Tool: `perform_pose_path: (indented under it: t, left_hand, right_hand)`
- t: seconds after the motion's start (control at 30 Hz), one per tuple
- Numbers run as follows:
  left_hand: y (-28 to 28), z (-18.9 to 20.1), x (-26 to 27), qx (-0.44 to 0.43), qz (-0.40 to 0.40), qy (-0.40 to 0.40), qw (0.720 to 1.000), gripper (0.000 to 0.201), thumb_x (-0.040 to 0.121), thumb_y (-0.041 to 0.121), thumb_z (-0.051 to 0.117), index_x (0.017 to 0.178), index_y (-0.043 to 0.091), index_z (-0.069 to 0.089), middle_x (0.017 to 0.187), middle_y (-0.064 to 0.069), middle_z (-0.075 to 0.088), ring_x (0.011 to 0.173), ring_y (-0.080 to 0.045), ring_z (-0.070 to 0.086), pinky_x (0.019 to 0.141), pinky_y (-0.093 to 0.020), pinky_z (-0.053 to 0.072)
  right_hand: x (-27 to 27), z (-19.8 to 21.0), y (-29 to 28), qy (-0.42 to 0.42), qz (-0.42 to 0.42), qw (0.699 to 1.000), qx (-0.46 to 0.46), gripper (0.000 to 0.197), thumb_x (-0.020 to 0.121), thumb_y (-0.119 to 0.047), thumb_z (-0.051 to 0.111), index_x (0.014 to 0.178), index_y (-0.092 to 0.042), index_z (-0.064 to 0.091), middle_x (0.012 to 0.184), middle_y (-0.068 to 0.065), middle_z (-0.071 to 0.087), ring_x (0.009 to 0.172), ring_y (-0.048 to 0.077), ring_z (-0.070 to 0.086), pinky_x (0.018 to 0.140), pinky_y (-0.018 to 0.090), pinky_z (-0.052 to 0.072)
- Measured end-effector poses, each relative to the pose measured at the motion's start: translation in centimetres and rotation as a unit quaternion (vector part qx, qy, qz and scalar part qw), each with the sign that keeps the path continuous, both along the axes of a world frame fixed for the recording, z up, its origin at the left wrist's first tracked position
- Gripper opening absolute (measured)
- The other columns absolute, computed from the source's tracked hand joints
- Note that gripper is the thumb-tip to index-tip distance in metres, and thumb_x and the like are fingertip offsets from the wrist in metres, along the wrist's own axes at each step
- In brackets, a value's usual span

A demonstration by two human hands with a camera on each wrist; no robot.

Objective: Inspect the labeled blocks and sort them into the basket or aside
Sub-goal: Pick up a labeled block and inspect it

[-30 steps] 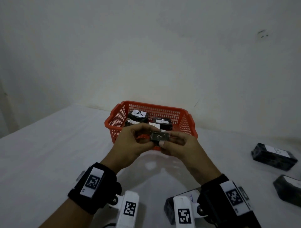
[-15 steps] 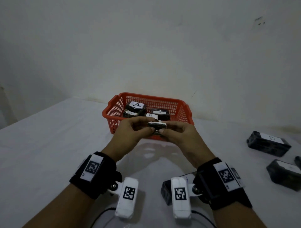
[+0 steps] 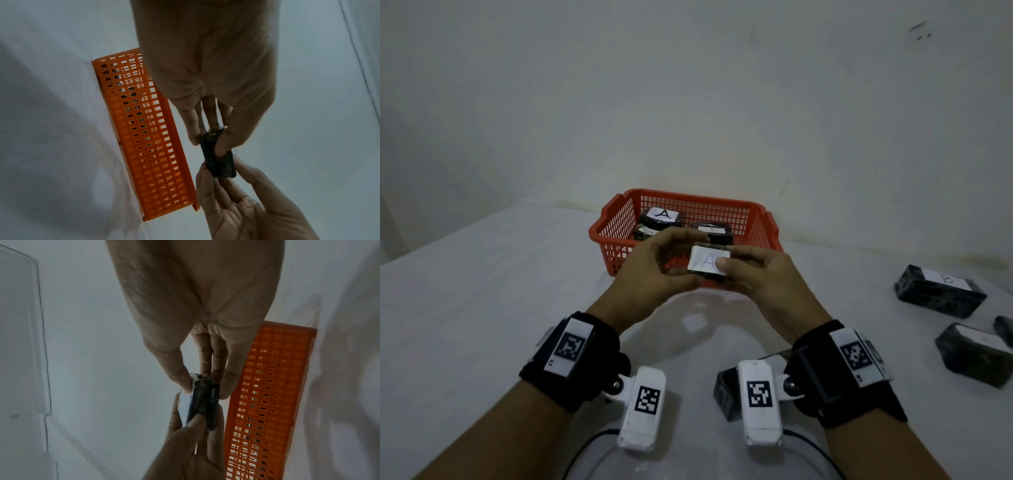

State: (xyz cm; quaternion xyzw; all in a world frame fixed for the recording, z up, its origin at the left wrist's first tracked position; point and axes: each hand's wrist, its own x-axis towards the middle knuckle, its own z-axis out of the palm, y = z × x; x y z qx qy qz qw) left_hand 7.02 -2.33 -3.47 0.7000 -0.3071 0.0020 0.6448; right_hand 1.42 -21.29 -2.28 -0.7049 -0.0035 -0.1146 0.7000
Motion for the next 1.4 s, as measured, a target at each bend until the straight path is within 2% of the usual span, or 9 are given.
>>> perform_pose_path:
  t: [0.13,0.27,0.37,0.53,0.67,0.83,1.0,1.2,1.4]
  left_hand:
    - [-0.43,-0.04,-0.1,0.001,0.001,0.041,0.999,0.037,0.094,0.016,0.069,0.131,0.014,0.065,0.12,-0.001,0.074,0.106,-0.011,0.073,0.087,-0.027,0.061]
    - [-0.43,-0.13,0.15,0.004,0.033,0.029,0.999,0.028,0.092,0.013,0.071,0.12,0.014,0.071,0.108,0.002,0.077,0.098,-0.011,0.075,0.081,-0.026,0.062]
    - [-0.44,-0.13,0.15,0.001,0.016,0.044,0.999,0.03,0.091,0.014,0.071,0.121,0.012,0.07,0.108,-0.001,0.077,0.099,-0.013,0.076,0.082,-0.028,0.062]
    - [-0.26,-0.12,0.14,-0.001,0.026,0.04,0.999,0.029,0.092,0.012,0.07,0.121,0.009,0.07,0.108,-0.003,0.077,0.098,-0.015,0.076,0.08,-0.026,0.062]
    - [-0.07,-0.12,0.17,0.001,0.023,0.043,0.999,0.031,0.092,0.016,0.07,0.123,0.011,0.069,0.111,-0.002,0.077,0.101,-0.015,0.075,0.085,-0.029,0.062]
    - [-0.25,-0.04,0.2,0.007,0.047,0.009,0.999,0.032,0.089,0.011,0.074,0.12,0.014,0.069,0.11,0.003,0.076,0.102,-0.007,0.073,0.083,-0.02,0.06]
    - [-0.11,-0.12,0.15,0.015,0.025,-0.014,0.999,0.037,0.085,0.003,0.076,0.12,0.011,0.068,0.114,0.002,0.075,0.107,-0.007,0.071,0.09,-0.024,0.059]
    - [-0.2,-0.08,-0.11,0.009,-0.005,0.012,1.0,0.033,0.089,0.012,0.073,0.121,0.015,0.068,0.116,0.001,0.074,0.11,-0.011,0.071,0.092,-0.031,0.059]
    - [-0.4,-0.14,0.2,-0.004,0.031,0.045,0.998,0.02,0.097,0.007,0.062,0.114,0.005,0.073,0.103,-0.007,0.078,0.095,-0.018,0.077,0.078,-0.025,0.062]
  right_hand:
    - [0.07,-0.1,-0.28,-0.01,-0.03,0.999,-0.015,0.026,0.088,-0.008,0.078,0.114,-0.008,0.073,0.11,0.009,0.079,0.103,0.023,0.077,0.089,0.037,0.064]
    - [0.19,-0.21,0.12,-0.011,-0.015,1.0,0.002,0.024,0.09,-0.008,0.077,0.113,-0.005,0.073,0.108,0.011,0.079,0.102,0.024,0.077,0.089,0.038,0.064]
    - [0.08,-0.16,0.15,-0.015,-0.021,1.0,-0.009,0.02,0.092,-0.009,0.075,0.112,-0.004,0.074,0.107,0.012,0.08,0.1,0.024,0.078,0.085,0.033,0.065]
    - [0.02,-0.23,0.03,-0.015,0.0,1.0,-0.016,0.025,0.089,-0.008,0.077,0.114,-0.006,0.074,0.109,0.01,0.08,0.102,0.023,0.078,0.09,0.037,0.064]
    - [-0.09,-0.26,-0.04,-0.012,0.006,1.0,-0.026,0.034,0.087,-0.007,0.079,0.121,-0.006,0.072,0.111,0.01,0.08,0.102,0.022,0.078,0.092,0.036,0.063]
    - [0.18,-0.38,-0.05,-0.015,0.006,0.999,-0.044,0.037,0.083,-0.014,0.084,0.118,-0.01,0.075,0.11,0.006,0.08,0.107,0.021,0.076,0.1,0.043,0.059]
    - [0.22,-0.25,-0.04,0.001,0.035,0.999,0.008,0.031,0.092,-0.018,0.073,0.119,-0.003,0.073,0.112,0.012,0.079,0.106,0.026,0.076,0.094,0.037,0.061]
    - [0.25,-0.55,-0.34,0.004,0.022,1.0,0.0,0.026,0.092,-0.003,0.071,0.118,0.001,0.073,0.109,0.015,0.08,0.102,0.026,0.078,0.09,0.032,0.063]
    - [0.52,-0.62,-0.06,-0.003,0.012,1.0,-0.002,0.027,0.091,-0.006,0.074,0.117,0.001,0.072,0.11,0.017,0.078,0.105,0.03,0.077,0.097,0.042,0.06]
